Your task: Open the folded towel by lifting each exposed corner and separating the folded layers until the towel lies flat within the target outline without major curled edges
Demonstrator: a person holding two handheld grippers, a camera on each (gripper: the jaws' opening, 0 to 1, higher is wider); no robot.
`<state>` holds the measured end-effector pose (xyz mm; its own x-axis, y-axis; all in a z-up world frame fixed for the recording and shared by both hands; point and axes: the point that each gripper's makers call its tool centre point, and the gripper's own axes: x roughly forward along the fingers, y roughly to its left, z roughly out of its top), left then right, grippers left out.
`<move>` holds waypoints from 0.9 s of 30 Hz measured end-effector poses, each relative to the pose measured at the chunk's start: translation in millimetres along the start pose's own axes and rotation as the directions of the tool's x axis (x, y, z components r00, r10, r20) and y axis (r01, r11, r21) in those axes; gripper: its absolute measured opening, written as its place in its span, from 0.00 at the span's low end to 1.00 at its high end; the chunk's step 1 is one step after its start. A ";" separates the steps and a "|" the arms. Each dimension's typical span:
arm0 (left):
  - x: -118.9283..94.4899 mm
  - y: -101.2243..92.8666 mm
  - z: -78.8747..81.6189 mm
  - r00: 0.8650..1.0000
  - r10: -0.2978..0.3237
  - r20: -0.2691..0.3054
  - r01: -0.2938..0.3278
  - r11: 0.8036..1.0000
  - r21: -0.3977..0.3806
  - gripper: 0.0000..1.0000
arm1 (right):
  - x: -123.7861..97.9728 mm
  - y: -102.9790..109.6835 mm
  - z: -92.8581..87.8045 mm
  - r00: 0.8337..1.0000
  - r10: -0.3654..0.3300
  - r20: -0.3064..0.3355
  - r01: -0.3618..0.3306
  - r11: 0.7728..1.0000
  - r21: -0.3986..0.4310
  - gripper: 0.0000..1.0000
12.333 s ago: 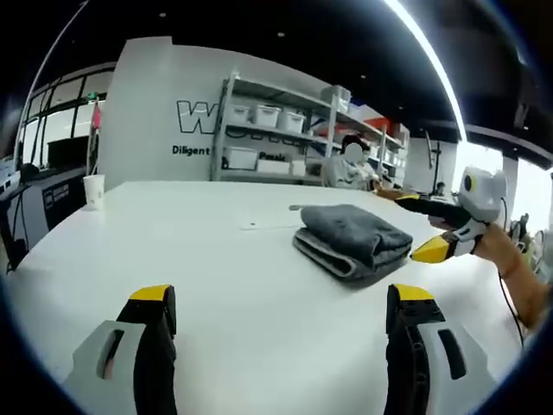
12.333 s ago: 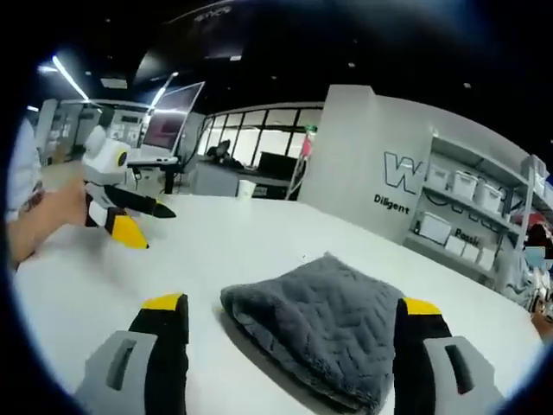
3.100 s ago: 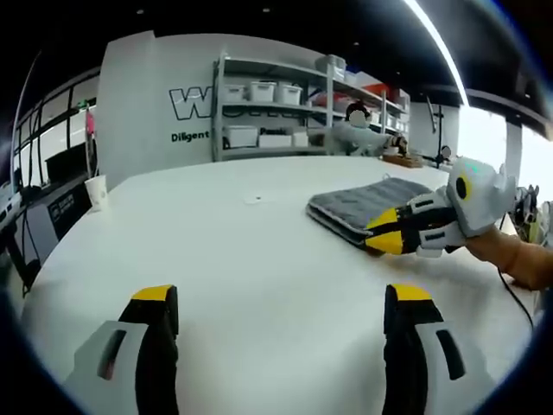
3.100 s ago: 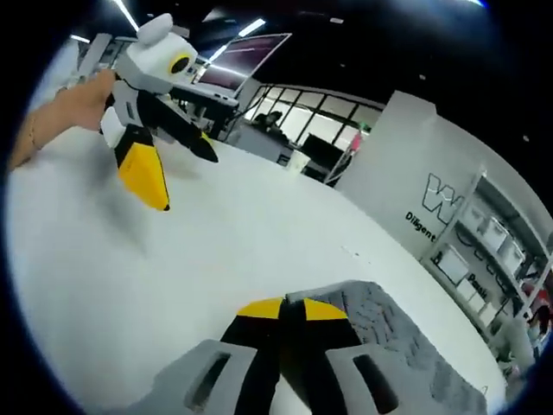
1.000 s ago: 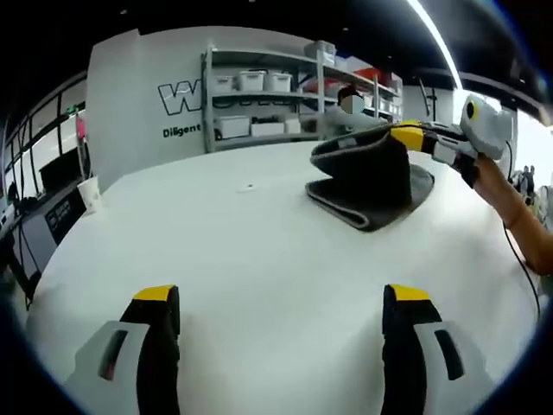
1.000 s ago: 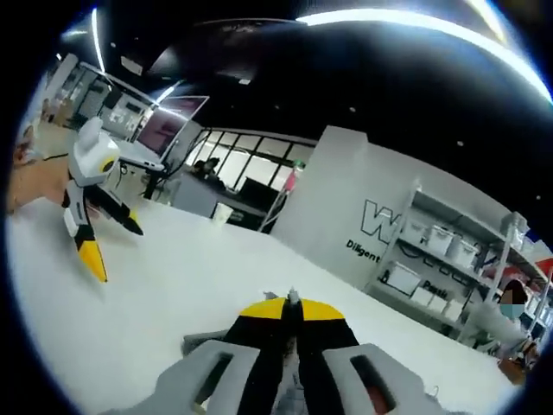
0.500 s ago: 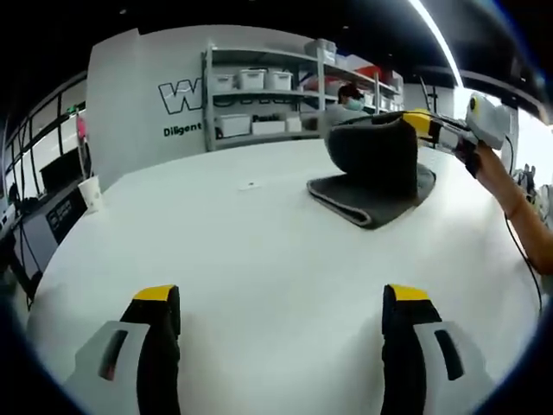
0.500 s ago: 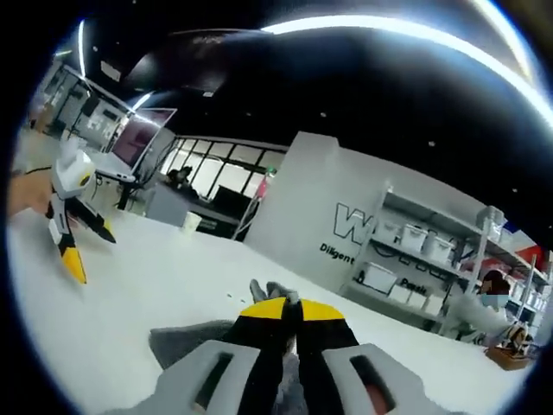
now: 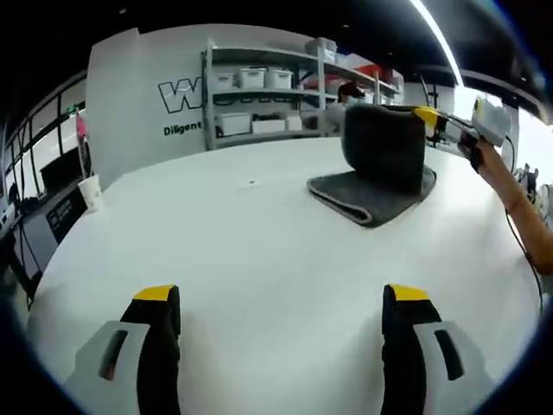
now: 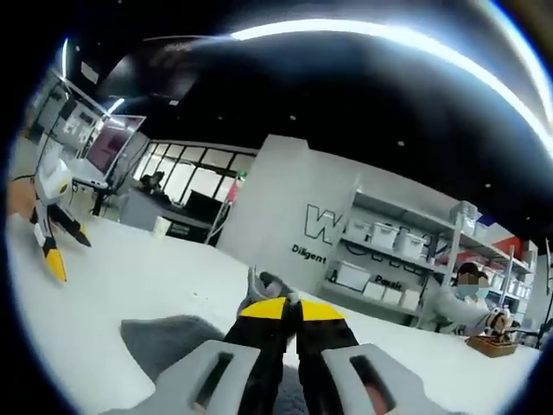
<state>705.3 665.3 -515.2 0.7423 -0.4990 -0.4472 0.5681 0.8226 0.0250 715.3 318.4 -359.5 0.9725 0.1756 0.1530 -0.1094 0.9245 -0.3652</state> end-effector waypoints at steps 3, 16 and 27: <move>-0.3 -0.1 -0.4 1.000 0.002 0.000 -0.002 1.000 0.001 0.95 | -3.1 -12.7 -2.2 1.000 -0.025 -0.001 0.025 1.000 -0.002 0.00; -1.1 1.3 -4.3 1.000 0.009 -0.016 -0.009 1.000 0.003 0.95 | -10.4 -44.5 -14.8 0.996 -0.084 -0.027 0.083 0.995 -0.050 0.00; -2.5 -2.7 -0.4 1.000 -0.020 0.002 0.020 1.000 -0.010 0.95 | -20.5 -68.4 -38.0 0.988 -0.137 -0.074 0.130 0.987 -0.092 0.00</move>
<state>701.8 664.5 -514.6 0.7311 -0.5161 -0.4462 0.5794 0.8150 0.0067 710.6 238.7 -372.6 0.9908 0.0219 0.1335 0.0373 0.9044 -0.4251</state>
